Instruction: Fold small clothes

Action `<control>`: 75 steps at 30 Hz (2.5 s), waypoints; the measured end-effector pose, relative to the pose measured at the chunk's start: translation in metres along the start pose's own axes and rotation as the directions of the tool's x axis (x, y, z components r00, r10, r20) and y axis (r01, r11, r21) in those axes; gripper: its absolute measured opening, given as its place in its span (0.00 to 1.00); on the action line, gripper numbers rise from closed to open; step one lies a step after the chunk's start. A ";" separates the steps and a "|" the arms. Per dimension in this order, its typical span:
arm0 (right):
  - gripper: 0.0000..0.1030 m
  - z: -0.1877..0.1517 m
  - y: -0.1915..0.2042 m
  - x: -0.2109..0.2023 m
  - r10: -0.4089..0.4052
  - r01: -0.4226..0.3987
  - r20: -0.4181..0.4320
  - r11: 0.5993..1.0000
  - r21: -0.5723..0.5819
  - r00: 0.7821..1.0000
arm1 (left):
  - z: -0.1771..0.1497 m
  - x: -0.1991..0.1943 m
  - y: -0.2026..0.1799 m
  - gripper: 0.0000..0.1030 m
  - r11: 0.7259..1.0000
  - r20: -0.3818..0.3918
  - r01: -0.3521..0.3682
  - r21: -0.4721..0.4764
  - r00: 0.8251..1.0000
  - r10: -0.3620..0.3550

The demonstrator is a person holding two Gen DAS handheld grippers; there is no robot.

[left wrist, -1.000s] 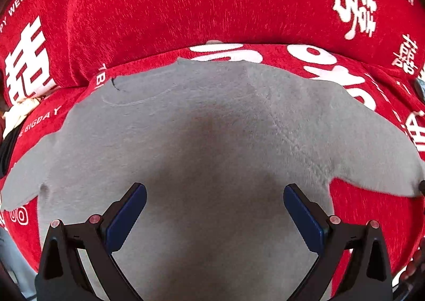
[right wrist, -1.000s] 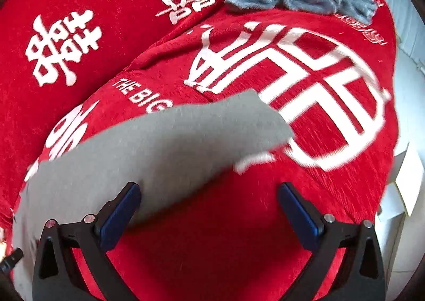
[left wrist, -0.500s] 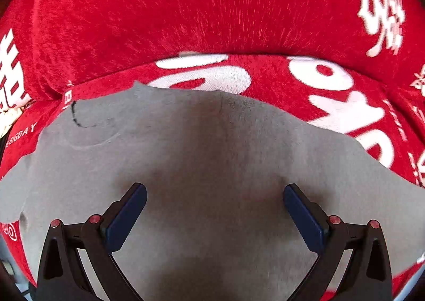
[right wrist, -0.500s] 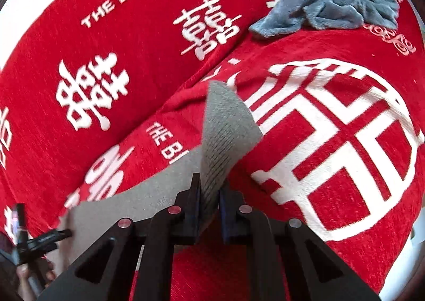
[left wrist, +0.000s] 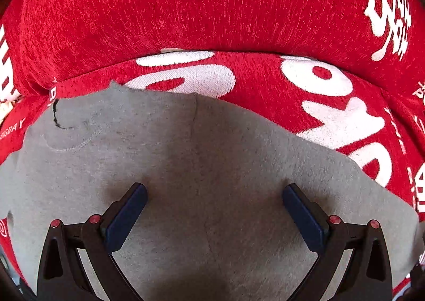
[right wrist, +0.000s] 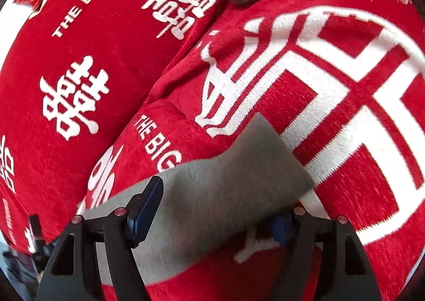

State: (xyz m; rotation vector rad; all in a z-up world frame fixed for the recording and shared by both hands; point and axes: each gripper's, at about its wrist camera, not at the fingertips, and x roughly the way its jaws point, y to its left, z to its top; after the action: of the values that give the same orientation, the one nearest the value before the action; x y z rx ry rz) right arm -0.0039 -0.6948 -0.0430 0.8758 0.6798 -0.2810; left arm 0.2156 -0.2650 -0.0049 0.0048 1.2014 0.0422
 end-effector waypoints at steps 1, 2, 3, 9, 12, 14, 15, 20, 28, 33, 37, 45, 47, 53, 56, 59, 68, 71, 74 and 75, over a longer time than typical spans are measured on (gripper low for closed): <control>0.46 0.001 -0.001 0.005 0.000 0.000 -0.012 1.000 0.002 1.000 | -0.003 -0.002 -0.002 1.00 1.000 0.012 -0.013 0.009 1.000 0.013; 0.37 0.002 -0.001 0.006 -0.029 0.029 -0.015 1.000 -0.010 0.999 | -0.007 -0.004 -0.004 1.00 1.000 0.017 -0.016 0.017 1.000 0.016; 0.16 0.002 0.000 0.005 -0.044 0.044 -0.013 0.999 -0.020 0.999 | -0.013 -0.008 -0.007 1.00 1.000 0.018 -0.012 0.026 1.000 0.011; 0.08 -0.009 0.008 -0.021 -0.032 0.035 0.053 0.997 -0.064 0.998 | -0.075 -0.039 -0.004 1.00 0.995 0.057 0.060 0.075 0.996 -0.064; 0.08 -0.009 0.022 -0.027 -0.057 0.064 0.070 0.993 -0.102 0.996 | -0.091 -0.050 -0.003 1.00 0.991 0.080 0.069 0.114 0.994 -0.078; 0.07 -0.007 0.037 -0.035 -0.057 0.067 0.085 0.990 -0.125 0.995 | -0.088 -0.049 0.002 1.00 0.991 0.058 0.097 0.092 0.993 -0.102; 0.07 -0.006 0.043 -0.040 -0.050 0.063 0.094 0.989 -0.133 0.994 | -0.086 -0.050 0.005 1.00 0.991 0.040 0.112 0.078 0.992 -0.116; 0.07 -0.010 0.113 -0.079 -0.002 0.050 0.176 0.963 -0.266 0.984 | -0.096 -0.074 0.034 1.00 0.988 0.086 0.150 0.041 0.984 -0.153; 0.07 -0.074 0.309 -0.104 0.180 -0.084 0.125 0.834 -0.546 0.976 | -0.115 -0.068 0.159 1.00 0.971 0.083 0.132 -0.201 0.990 -0.117; 0.07 -0.173 0.440 -0.104 0.287 -0.172 0.037 0.666 -0.726 0.957 | -0.125 -0.074 0.240 1.00 0.937 0.116 0.127 -0.326 0.989 -0.093; 0.07 -0.255 0.493 -0.061 0.242 -0.202 -0.068 0.588 -0.783 0.968 | -0.140 -0.076 0.308 1.00 0.905 0.138 0.111 -0.411 0.989 -0.059; 0.07 -0.385 0.507 0.060 -0.024 -0.157 -0.196 0.507 -0.848 0.980 | -0.179 -0.052 0.387 1.00 0.847 0.117 0.111 -0.521 0.991 -0.058; 0.07 -0.405 0.499 0.082 -0.081 -0.156 -0.224 0.494 -0.855 0.971 | -0.185 -0.046 0.391 1.00 0.834 0.109 0.117 -0.540 0.992 -0.068; 0.72 -0.431 0.507 0.087 -0.116 -0.263 -0.339 0.418 -0.870 0.934 | -0.193 -0.047 0.392 1.00 0.814 0.126 0.154 -0.560 0.987 -0.100; 0.73 -0.418 0.518 0.053 -0.019 -0.346 -0.384 0.397 -0.850 0.923 | -0.194 -0.058 0.389 1.00 0.820 0.148 0.152 -0.552 0.986 -0.083; 0.75 -0.388 0.520 0.018 0.088 -0.438 -0.443 0.410 -0.800 0.892 | -0.192 -0.070 0.386 1.00 0.823 0.167 0.150 -0.548 0.984 -0.069; 0.80 -0.277 0.406 0.032 -0.106 -0.116 -0.206 0.549 -0.828 0.973 | -0.142 -0.091 0.304 1.00 0.920 0.215 0.189 -0.344 0.969 -0.119; 0.80 -0.256 0.361 0.067 -0.173 -0.078 -0.241 0.637 -0.767 0.955 | -0.110 -0.080 0.263 1.00 0.948 0.221 0.244 -0.203 0.955 -0.198; 0.79 -0.245 0.342 0.091 -0.218 0.004 -0.175 0.636 -0.772 0.960 | -0.092 -0.036 0.252 1.00 0.983 0.083 0.055 -0.178 0.996 -0.040; 0.79 -0.243 0.341 0.092 -0.203 0.001 -0.166 0.635 -0.772 0.965 | -0.092 -0.028 0.257 1.00 0.984 0.059 0.010 -0.177 0.998 0.000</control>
State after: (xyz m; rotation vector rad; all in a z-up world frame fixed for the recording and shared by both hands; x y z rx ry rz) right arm 0.1280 -0.2890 -0.0035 0.0274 0.9754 0.0389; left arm 0.1122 -0.0107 -0.0055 -0.1525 1.1355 0.1441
